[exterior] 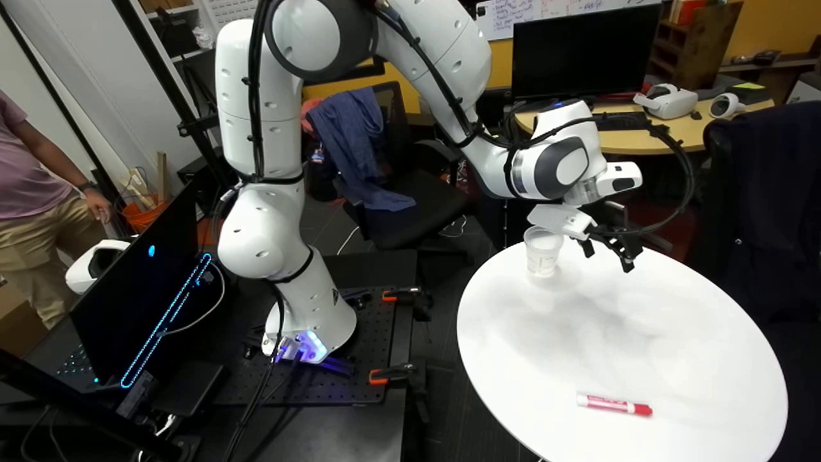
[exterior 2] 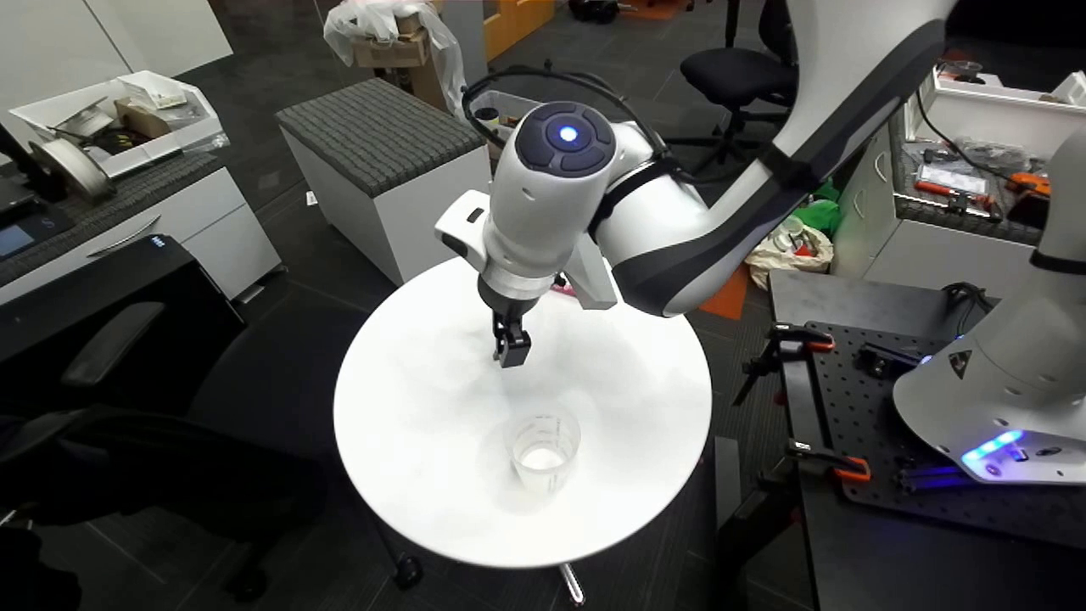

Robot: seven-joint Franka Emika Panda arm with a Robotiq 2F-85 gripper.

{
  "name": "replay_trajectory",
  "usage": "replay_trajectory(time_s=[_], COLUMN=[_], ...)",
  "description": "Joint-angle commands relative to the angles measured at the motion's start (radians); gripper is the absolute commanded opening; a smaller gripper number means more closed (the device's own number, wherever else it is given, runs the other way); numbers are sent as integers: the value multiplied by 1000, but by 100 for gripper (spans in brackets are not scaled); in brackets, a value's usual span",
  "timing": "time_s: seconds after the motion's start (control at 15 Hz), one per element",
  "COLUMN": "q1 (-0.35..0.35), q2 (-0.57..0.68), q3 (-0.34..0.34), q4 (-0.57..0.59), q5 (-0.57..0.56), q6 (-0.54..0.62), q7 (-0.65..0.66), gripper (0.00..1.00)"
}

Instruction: Take the marker out of the cup and put it on the table

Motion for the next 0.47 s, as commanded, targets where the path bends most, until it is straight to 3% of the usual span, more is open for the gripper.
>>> replay_trajectory(time_s=[0.0,0.4], q1=[-4,-4], q2=[-13,-9], q3=[7,7], q4=[-12,-16], q5=[7,9], q6=[23,29], q7=[-29,-35], gripper=[100,100])
